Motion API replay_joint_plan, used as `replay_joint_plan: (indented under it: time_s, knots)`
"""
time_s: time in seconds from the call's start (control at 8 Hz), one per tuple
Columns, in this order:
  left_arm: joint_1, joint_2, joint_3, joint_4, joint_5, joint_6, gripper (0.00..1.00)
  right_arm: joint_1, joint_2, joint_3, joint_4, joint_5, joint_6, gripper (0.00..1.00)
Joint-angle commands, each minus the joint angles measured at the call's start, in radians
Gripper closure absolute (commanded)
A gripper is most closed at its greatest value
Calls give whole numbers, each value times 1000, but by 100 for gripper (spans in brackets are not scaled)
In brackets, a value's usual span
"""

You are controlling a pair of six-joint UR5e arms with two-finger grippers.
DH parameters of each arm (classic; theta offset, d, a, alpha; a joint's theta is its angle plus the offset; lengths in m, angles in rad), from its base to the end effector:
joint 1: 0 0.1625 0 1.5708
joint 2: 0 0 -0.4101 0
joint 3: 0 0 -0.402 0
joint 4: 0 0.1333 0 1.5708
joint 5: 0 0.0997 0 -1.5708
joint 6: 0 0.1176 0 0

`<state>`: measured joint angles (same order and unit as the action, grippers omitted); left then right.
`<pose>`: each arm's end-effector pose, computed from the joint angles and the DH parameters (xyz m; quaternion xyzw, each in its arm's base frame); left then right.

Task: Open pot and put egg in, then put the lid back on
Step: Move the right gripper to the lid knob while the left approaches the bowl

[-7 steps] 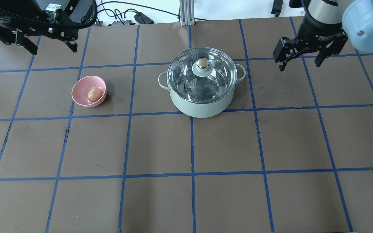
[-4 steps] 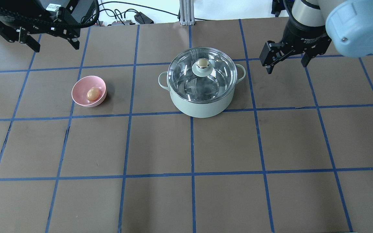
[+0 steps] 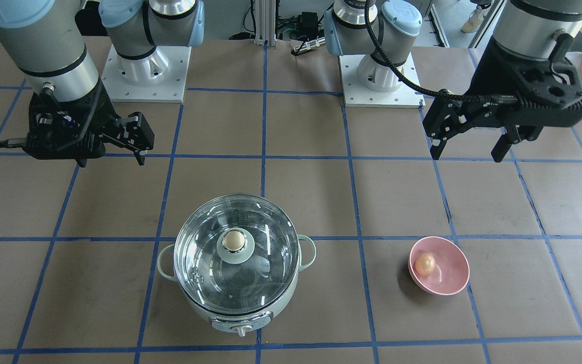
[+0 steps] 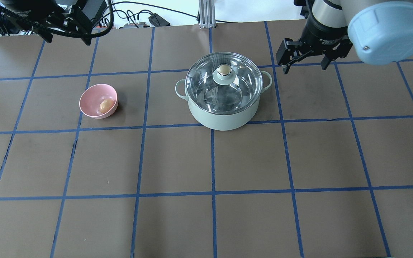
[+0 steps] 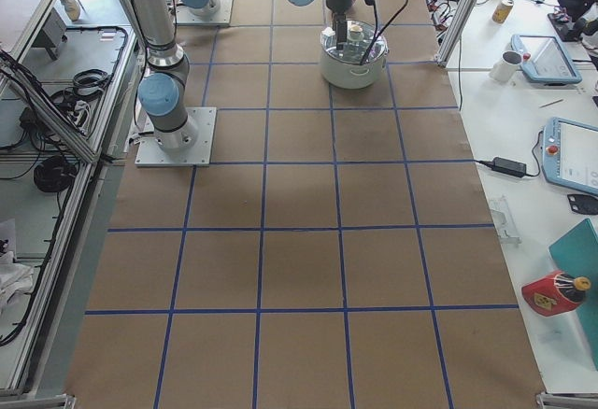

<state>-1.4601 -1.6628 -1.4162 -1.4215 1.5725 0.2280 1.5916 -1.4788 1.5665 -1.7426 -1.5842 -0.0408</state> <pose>-0.0703 -0.5724 0.5020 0.0582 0.9927 -0.1041 0.0187 0.1431 -0.5445 0.4269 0.0305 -0.9986 0.0420 0.0071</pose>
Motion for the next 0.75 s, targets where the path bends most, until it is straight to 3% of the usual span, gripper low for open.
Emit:
replay_joint_plan:
  time_s: [0.0, 0.25, 0.62]
  knots:
    - [87, -87, -4, 38, -29, 190, 0, 120, 136, -142, -71, 18, 168, 0]
    - [113, -165, -6, 44, -31, 266, 0, 195, 263, -235, -110, 23, 301, 0]
    - [115, -219, -48, 165, -25, 391, 0, 235, 360, -235, -193, 27, 358, 0]
